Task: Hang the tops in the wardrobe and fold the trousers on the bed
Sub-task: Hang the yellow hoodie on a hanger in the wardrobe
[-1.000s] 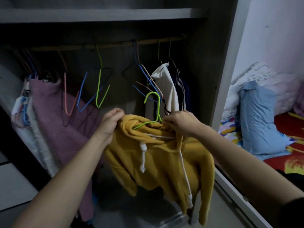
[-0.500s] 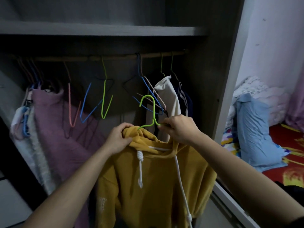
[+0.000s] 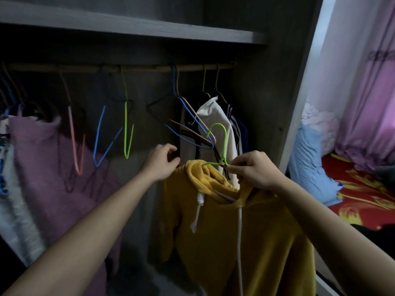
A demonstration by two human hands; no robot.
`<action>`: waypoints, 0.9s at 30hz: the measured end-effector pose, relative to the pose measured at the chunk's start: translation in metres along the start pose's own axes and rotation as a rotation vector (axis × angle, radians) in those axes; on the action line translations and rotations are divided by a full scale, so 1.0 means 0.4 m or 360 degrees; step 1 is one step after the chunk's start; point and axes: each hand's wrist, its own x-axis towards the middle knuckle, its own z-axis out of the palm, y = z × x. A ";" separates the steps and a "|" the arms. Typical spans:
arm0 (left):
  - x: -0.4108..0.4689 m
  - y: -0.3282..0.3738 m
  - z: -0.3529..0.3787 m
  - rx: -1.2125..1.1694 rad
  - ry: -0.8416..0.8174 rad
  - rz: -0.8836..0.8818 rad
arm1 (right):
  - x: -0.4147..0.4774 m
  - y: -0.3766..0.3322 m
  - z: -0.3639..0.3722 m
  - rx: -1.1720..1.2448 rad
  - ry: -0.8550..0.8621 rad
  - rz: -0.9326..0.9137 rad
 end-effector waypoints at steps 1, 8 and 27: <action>0.027 0.009 0.002 0.0097 0.0041 0.0023 | -0.003 0.004 -0.006 0.0018 -0.0009 0.0028; 0.219 0.089 0.018 0.0779 0.0313 0.0291 | 0.028 0.061 -0.033 0.0380 -0.0047 0.0215; 0.406 0.037 -0.064 0.1792 0.0106 0.0458 | 0.337 0.079 0.034 0.0556 -0.0423 0.0117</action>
